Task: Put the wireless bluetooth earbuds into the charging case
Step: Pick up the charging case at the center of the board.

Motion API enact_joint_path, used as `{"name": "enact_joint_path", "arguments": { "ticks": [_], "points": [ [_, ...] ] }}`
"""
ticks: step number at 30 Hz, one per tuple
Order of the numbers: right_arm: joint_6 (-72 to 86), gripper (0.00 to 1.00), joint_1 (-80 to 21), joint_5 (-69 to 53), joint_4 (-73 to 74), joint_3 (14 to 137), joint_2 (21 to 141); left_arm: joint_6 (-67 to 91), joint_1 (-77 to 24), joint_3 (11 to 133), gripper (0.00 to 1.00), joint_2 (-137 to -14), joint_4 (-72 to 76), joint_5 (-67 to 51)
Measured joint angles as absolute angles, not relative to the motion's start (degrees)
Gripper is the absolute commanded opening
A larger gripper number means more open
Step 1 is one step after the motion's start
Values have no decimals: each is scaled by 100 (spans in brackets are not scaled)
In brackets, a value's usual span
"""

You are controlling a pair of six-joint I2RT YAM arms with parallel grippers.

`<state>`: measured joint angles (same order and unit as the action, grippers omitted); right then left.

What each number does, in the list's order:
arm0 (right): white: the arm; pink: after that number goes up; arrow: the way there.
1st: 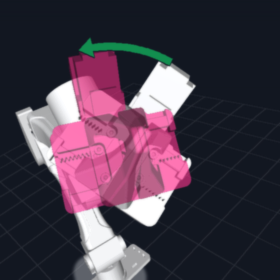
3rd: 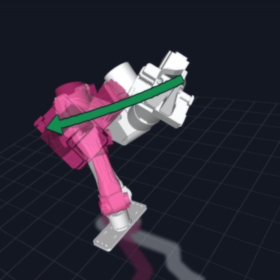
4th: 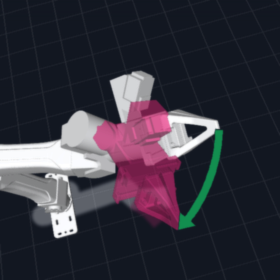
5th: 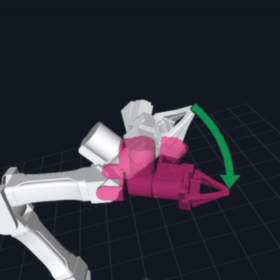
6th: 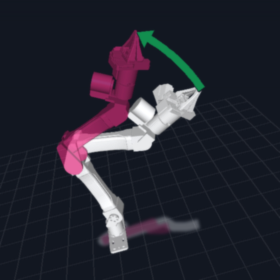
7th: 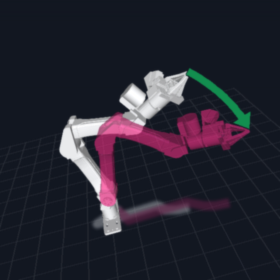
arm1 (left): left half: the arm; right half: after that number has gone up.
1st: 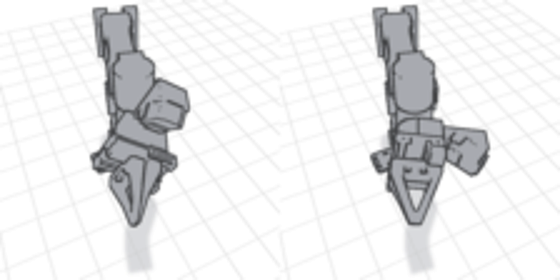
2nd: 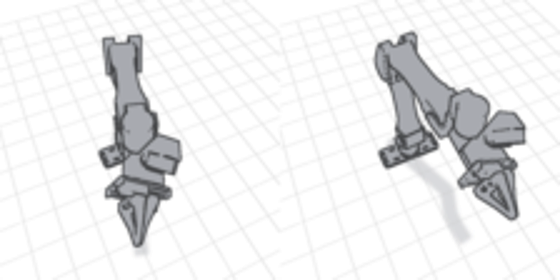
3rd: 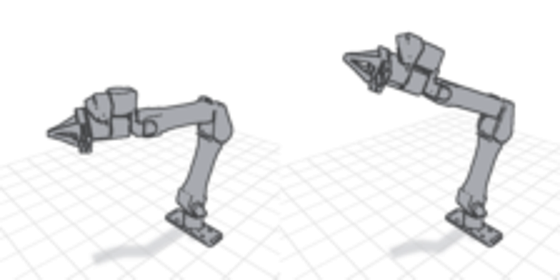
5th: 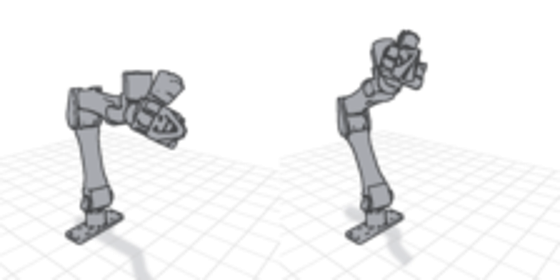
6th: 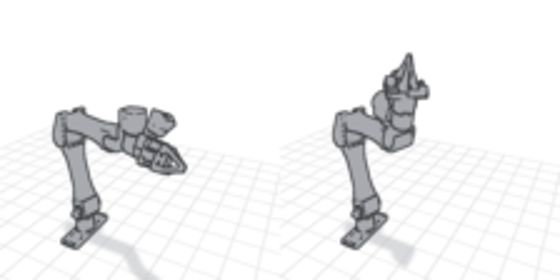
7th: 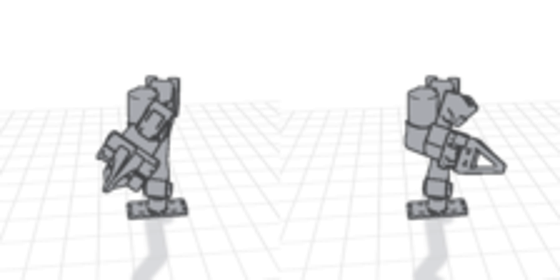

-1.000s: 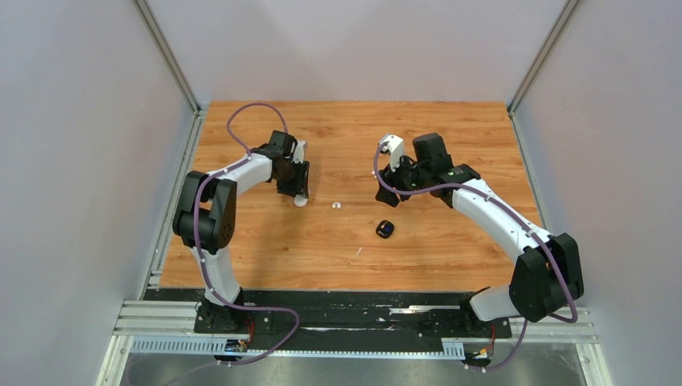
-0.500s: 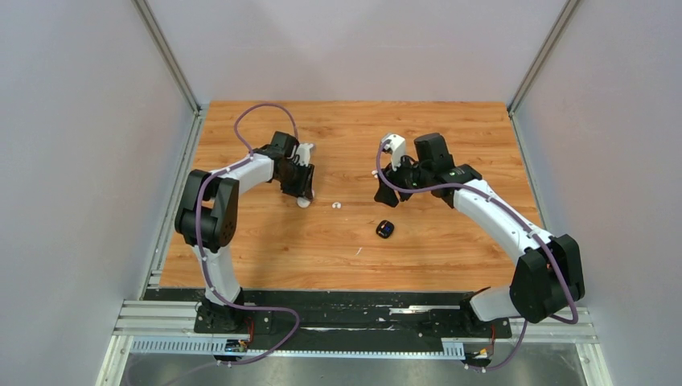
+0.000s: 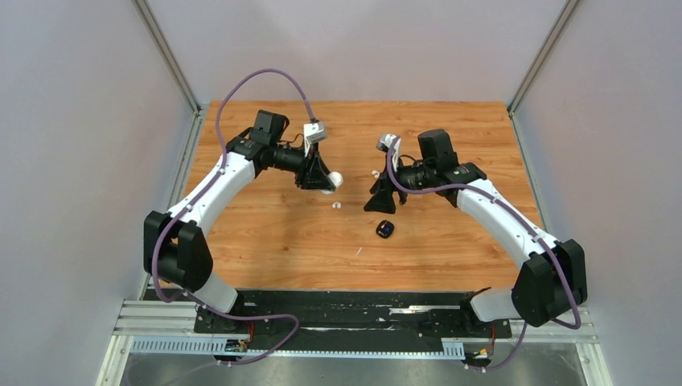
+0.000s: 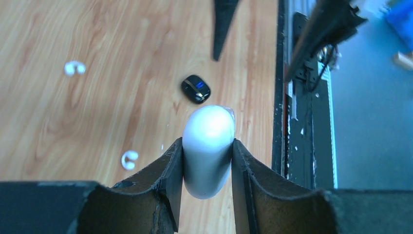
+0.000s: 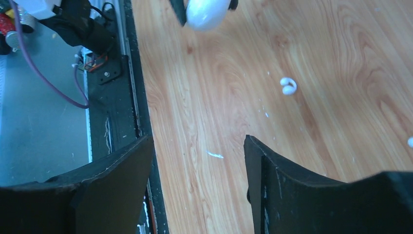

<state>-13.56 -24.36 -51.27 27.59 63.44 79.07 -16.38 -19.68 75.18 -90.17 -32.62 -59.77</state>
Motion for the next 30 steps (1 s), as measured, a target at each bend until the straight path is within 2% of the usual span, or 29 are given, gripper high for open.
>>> {"name": "enact_joint_path", "arguments": {
  "ticks": [6,10,17,23,30],
  "points": [
    [-1402,68,-2528,-5551,2694,6788,8009,-3900,-2366,8095,27,-8949,-5109,-6267],
    [-1232,73,-2587,-5721,2552,7006,8158,-4497,-2587,7994,23,-8897,-5500,-5959],
    [-749,78,-2755,-5677,2366,7067,8462,-4084,-2692,7483,19,-8265,-4683,-4974],
    [-154,73,-2899,-5561,2045,7067,8705,-3627,-2698,7314,20,-8001,-3896,-4401],
    [513,70,-2950,-5465,1645,7078,8989,-3472,-2792,7277,20,-7999,-3734,-4230]
  ]
}}
